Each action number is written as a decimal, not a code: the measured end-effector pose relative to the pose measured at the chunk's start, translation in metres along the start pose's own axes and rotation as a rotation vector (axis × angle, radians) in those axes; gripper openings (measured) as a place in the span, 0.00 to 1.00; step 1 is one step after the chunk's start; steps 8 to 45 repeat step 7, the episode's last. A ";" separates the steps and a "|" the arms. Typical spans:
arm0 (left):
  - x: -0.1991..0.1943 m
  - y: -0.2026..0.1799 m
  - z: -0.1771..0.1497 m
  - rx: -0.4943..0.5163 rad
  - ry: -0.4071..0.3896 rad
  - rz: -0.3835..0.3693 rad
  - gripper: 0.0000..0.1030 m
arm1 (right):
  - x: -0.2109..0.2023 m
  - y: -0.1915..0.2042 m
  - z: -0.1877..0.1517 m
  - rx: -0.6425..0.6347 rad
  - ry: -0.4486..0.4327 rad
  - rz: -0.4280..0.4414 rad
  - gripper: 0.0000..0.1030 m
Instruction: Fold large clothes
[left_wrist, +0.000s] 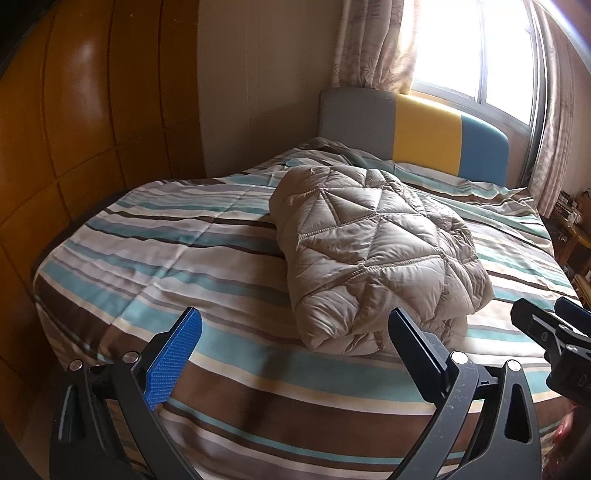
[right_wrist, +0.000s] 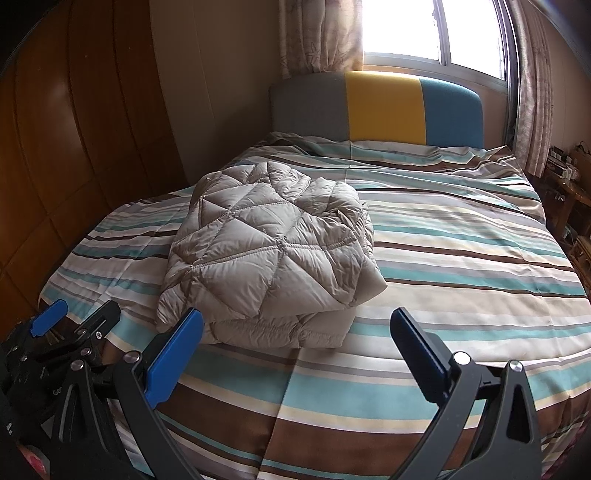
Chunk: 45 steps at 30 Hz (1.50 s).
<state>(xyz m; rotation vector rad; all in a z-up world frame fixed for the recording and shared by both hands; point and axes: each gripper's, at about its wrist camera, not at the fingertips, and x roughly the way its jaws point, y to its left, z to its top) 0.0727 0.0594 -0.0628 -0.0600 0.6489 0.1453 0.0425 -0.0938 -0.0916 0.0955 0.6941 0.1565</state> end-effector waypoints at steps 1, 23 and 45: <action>0.000 0.000 0.000 0.002 0.001 0.003 0.97 | 0.000 0.000 0.000 0.000 0.001 -0.001 0.98; 0.007 0.000 -0.002 -0.010 0.031 -0.004 0.97 | 0.003 -0.003 0.000 0.009 0.006 0.000 0.98; 0.007 0.000 -0.002 -0.010 0.031 -0.004 0.97 | 0.003 -0.003 0.000 0.009 0.006 0.000 0.98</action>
